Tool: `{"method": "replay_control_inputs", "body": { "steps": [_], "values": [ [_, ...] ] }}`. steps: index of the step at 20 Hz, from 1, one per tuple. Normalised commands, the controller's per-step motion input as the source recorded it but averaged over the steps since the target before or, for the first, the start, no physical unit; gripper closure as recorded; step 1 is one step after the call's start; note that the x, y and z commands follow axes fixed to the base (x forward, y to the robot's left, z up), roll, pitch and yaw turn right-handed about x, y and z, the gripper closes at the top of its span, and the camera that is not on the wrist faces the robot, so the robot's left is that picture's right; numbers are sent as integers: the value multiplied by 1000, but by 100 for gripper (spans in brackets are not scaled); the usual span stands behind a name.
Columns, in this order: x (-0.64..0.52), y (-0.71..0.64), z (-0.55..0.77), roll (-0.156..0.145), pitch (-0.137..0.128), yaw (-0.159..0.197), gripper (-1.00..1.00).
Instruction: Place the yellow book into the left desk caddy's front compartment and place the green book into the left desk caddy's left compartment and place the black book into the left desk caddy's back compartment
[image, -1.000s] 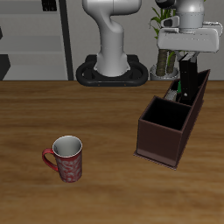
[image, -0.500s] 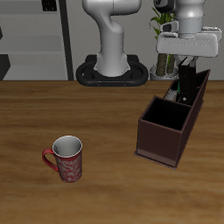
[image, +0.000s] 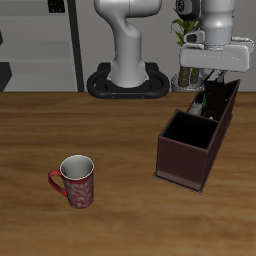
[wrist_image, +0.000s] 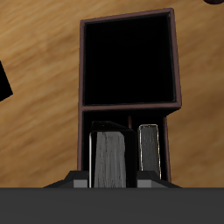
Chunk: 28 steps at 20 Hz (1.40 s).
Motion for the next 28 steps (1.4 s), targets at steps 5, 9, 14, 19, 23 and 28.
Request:
{"method": "replay_control_inputs", "body": {
  "steps": [5, 9, 14, 19, 23, 28],
  "values": [
    [68, -31, -103, -2, 19, -4, 100],
    [105, -5, -197, 0, 26, -5, 100],
    [55, 34, -185, 6, 21, -4, 100],
    [64, 64, -146, 14, 24, 2, 100],
    [31, 45, -52, 8, 10, 7, 100],
    [17, 72, -102, 11, 20, 9, 100]
  ]
}}
